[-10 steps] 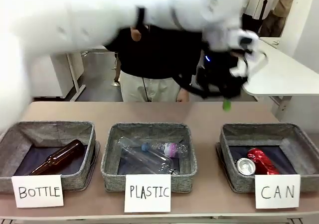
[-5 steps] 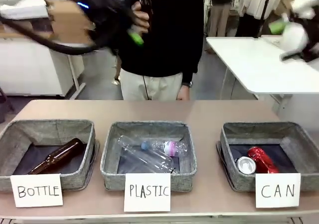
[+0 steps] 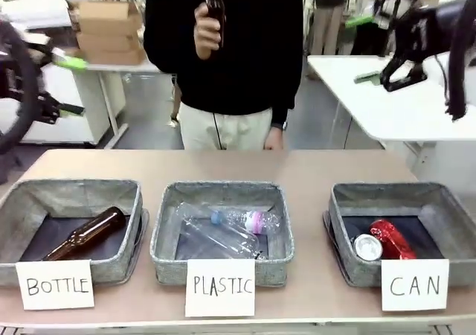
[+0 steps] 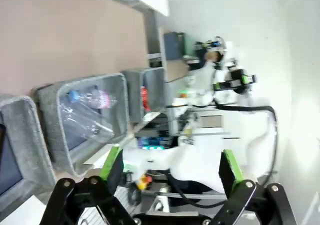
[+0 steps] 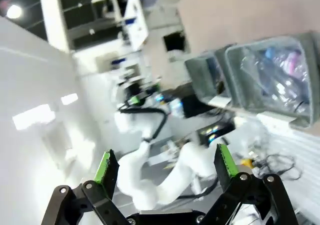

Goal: Sort the can waste into the basket.
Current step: Pick up the can waste from the table and place it in the right Fabric basket.

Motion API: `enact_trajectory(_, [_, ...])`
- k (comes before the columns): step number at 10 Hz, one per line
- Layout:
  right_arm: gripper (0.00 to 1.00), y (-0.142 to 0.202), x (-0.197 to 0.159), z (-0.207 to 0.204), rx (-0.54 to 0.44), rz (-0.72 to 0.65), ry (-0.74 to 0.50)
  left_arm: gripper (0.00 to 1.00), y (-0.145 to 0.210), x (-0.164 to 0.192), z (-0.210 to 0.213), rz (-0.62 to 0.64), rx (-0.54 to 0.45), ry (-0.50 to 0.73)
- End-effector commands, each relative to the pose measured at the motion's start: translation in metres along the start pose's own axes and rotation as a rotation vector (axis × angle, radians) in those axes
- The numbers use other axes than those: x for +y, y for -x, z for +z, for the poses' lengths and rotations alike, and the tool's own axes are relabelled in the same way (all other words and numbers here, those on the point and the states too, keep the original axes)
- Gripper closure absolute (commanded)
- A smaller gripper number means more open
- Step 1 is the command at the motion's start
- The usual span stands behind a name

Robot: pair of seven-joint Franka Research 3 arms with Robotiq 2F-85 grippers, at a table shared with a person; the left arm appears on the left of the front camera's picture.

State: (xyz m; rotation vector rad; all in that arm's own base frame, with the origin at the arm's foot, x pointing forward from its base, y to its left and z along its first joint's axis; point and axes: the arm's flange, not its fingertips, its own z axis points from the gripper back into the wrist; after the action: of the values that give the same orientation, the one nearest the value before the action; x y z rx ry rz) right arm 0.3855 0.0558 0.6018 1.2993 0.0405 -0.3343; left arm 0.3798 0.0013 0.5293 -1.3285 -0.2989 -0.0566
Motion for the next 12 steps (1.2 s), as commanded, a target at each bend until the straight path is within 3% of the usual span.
enact_trajectory(1, [0.00,-0.009,-0.021,0.007,0.055,-0.089,0.049,0.00,-0.007,-0.022,-0.010,-0.033,0.010,-0.097])
enact_trajectory(2, [0.00,0.000,0.000,0.000,0.000,0.000,0.000,0.00,-0.007,-0.022,-0.010,-0.033,0.010,-0.097])
enact_trajectory(12, [0.00,0.000,0.000,0.000,0.000,0.000,0.000,0.00,-0.007,-0.022,-0.010,-0.033,0.010,-0.097])
